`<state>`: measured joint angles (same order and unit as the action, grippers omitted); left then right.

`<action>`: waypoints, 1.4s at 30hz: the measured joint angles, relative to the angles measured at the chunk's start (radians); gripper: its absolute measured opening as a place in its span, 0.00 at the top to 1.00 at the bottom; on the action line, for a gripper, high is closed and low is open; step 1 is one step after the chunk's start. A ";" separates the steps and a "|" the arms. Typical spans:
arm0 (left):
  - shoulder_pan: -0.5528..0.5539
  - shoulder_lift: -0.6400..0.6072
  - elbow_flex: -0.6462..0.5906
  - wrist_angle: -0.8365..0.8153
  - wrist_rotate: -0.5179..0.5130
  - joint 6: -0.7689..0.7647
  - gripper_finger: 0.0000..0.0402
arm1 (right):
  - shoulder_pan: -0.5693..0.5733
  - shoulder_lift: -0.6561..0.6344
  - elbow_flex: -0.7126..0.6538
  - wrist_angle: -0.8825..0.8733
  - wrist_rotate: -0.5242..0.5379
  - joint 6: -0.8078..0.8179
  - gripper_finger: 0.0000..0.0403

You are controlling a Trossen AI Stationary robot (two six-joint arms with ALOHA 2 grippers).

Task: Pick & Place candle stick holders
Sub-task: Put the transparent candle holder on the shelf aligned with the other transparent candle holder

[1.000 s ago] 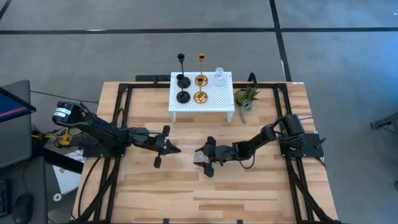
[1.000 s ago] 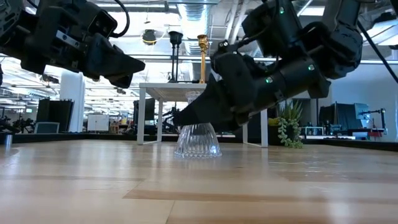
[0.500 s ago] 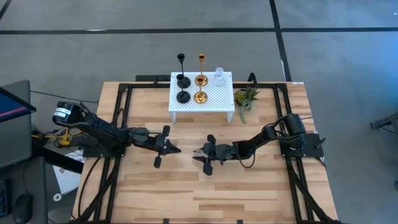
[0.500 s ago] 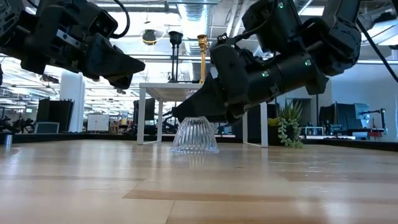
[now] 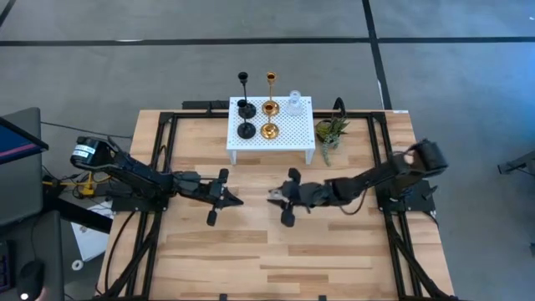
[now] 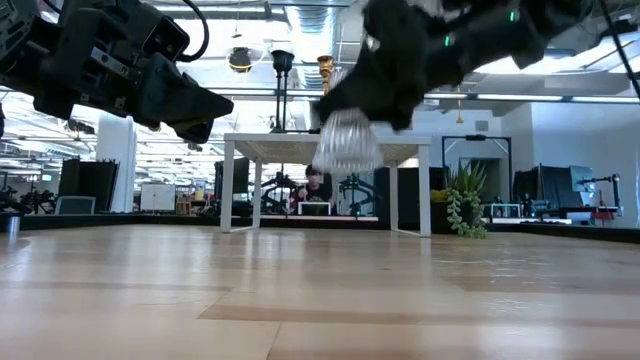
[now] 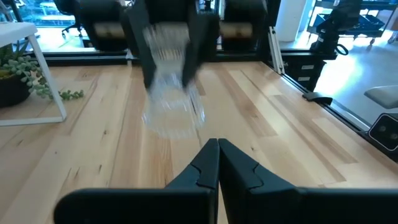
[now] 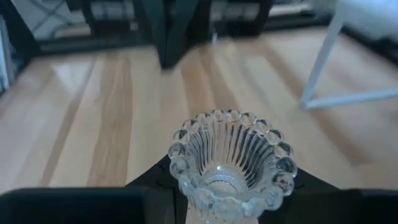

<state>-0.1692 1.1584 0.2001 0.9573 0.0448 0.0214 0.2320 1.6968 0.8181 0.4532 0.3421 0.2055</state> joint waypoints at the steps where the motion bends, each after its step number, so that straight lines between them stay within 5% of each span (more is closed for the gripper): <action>1: 0.000 0.000 0.000 0.000 0.000 -0.002 0.99 | -0.006 -0.032 0.000 -0.018 0.000 -0.003 0.72; 11: 0.000 0.000 0.000 0.000 0.000 -0.004 0.99 | -0.130 -0.344 0.001 -0.193 0.004 -0.006 0.72; 17: 0.000 0.000 0.000 0.000 0.000 -0.004 0.99 | -0.257 -0.426 0.001 -0.190 0.003 -0.048 0.72; 28: 0.001 0.000 0.000 0.000 0.000 -0.002 0.99 | -0.453 -0.432 0.001 -0.184 -0.002 -0.048 0.72; 42: 0.001 0.000 0.000 0.001 0.000 0.000 0.99 | -0.513 -0.314 0.003 -0.135 -0.002 -0.005 0.72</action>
<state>-0.1684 1.1587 0.2005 0.9585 0.0448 0.0219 -0.2814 1.3832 0.8206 0.3182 0.3400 0.2004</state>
